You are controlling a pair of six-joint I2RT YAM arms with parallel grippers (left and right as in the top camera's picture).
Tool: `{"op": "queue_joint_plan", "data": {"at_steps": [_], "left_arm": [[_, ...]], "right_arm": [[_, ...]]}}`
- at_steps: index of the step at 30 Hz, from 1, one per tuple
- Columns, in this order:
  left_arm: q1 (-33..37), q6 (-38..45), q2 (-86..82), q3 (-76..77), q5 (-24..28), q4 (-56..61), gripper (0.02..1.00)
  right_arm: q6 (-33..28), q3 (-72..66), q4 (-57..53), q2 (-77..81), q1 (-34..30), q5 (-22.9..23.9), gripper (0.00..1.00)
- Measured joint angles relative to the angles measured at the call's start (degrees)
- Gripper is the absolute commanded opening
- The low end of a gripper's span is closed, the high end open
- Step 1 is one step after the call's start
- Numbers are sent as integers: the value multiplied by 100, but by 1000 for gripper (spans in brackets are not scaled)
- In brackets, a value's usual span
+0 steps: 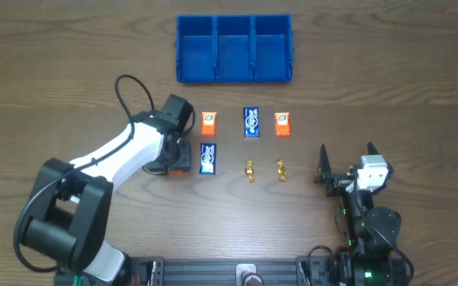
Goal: Sort Candies Into Trays
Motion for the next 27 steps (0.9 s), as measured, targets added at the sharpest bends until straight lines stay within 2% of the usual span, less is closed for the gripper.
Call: {"op": "queue_joint_plan", "data": {"at_steps": [6,18,23,27], "left_arm": [[0,37,0,0,2,101,345],[0,-103,-55,260,114,-59,334],[-4,-225,-411,1558,59,-710,340],[-9,-254,-356,3366,-186,-1325,338]], "right_arm": [[0,0,0,0,0,0,998],[0,0,0,0,0,2,998],[0,0,2,0,0,2,998],[0,0,0,0,0,0,998]]}}
